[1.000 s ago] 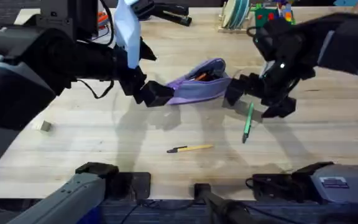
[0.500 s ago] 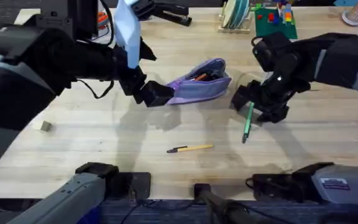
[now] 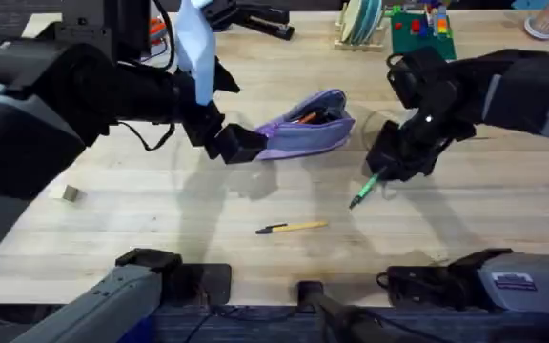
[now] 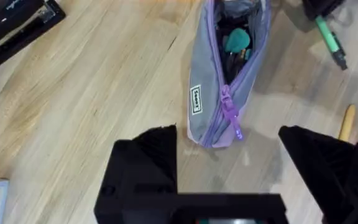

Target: Unzip the bag, pick up the pens from the table one at a time and place them inside, then zip the bag closed.

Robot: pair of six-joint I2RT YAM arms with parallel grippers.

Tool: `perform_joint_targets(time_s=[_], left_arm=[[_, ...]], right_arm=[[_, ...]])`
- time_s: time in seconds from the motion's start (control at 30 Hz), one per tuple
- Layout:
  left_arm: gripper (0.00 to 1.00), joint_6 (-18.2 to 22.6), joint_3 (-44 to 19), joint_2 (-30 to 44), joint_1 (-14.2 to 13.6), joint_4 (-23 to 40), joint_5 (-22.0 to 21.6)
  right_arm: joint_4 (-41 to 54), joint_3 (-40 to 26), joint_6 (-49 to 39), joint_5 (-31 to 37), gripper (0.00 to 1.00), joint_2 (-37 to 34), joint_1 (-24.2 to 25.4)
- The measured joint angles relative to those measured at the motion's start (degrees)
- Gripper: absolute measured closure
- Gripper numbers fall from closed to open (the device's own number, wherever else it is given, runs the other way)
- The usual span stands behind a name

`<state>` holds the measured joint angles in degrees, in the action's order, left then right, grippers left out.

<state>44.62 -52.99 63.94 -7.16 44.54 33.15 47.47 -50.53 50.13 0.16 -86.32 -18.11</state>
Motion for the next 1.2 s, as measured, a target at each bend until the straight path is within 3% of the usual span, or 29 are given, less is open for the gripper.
perform_joint_targets(time_s=[0.17,0.43,0.57,0.83,1.2], left_arm=[[0.007,0.0,0.0,0.02,0.0,-0.18,0.0],[0.007,-0.01,0.0,0.0,0.0,-0.24,0.0],[0.007,0.0,0.0,0.02,0.0,-0.57,0.0],[0.007,0.0,0.0,0.01,0.0,-1.41,0.0],[0.008,0.0,0.0,0.0,0.0,-2.54,0.0]], right_arm=[[5.96,-4.17,-0.7,0.09,0.97,-0.02,0.0],[12.44,-22.49,1.15,0.28,0.969,1.03,0.0],[11.93,-28.18,5.28,0.28,0.97,1.75,0.0],[11.49,-29.08,18.56,0.68,0.968,1.81,-0.7],[7.84,-29.08,26.84,3.17,0.968,-2.25,-3.06]])
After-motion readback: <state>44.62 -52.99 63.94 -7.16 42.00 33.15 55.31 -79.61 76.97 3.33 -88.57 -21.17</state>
